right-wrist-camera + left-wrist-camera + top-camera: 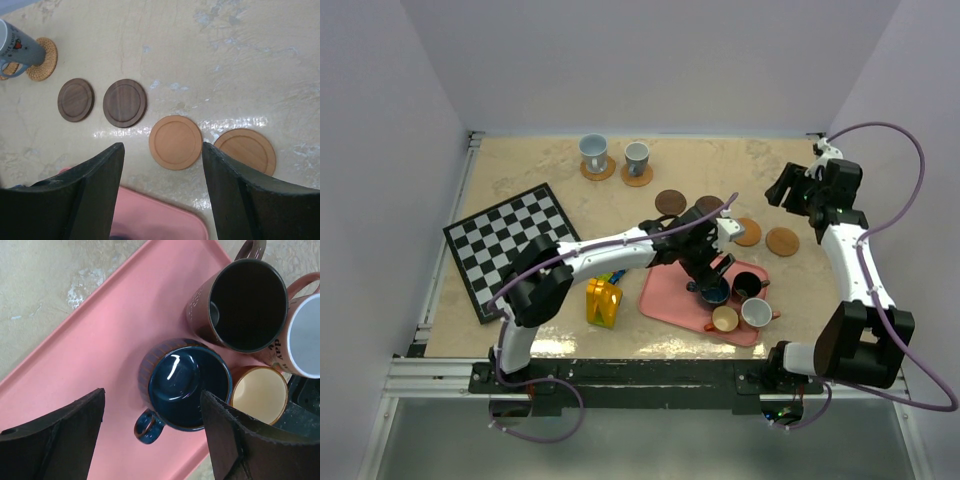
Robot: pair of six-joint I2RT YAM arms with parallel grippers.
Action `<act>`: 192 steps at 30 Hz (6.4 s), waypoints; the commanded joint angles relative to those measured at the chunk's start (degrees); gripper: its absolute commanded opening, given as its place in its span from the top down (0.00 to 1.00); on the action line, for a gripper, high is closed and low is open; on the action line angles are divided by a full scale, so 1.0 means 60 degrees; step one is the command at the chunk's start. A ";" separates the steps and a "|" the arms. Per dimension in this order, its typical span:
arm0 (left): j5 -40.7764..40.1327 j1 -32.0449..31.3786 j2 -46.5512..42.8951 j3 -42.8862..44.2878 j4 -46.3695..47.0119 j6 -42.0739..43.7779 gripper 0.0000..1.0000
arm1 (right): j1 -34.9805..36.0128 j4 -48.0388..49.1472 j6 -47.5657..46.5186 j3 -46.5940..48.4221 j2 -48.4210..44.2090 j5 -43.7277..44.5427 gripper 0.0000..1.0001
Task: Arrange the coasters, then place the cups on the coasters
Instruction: Pick up the cup from the tray, then place the cup on the coaster.
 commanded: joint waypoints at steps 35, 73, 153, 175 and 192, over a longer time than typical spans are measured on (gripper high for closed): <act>-0.4262 0.0407 -0.0083 0.1365 -0.1220 -0.1535 1.00 | 0.0025 0.0051 0.0426 -0.0762 -0.1758 -0.0455 0.31; -0.6318 0.2870 0.1161 0.4515 -0.5236 -0.9932 1.00 | 0.6368 -0.1211 0.2931 0.4247 0.3953 0.2930 0.40; -0.2201 0.5696 -0.6571 -0.3114 0.1383 -0.3562 0.10 | 0.5503 -0.0683 -0.1711 0.6621 0.6693 0.2577 1.00; -0.1981 0.6400 -0.6266 -0.3468 0.2396 -0.3751 0.10 | 0.5577 -0.0023 -0.2840 0.6782 0.7367 0.3866 1.00; -0.1952 0.6415 -0.6075 -0.3410 0.2528 -0.3839 0.10 | 0.5694 -0.0067 -0.2928 0.7002 0.7983 0.4115 1.00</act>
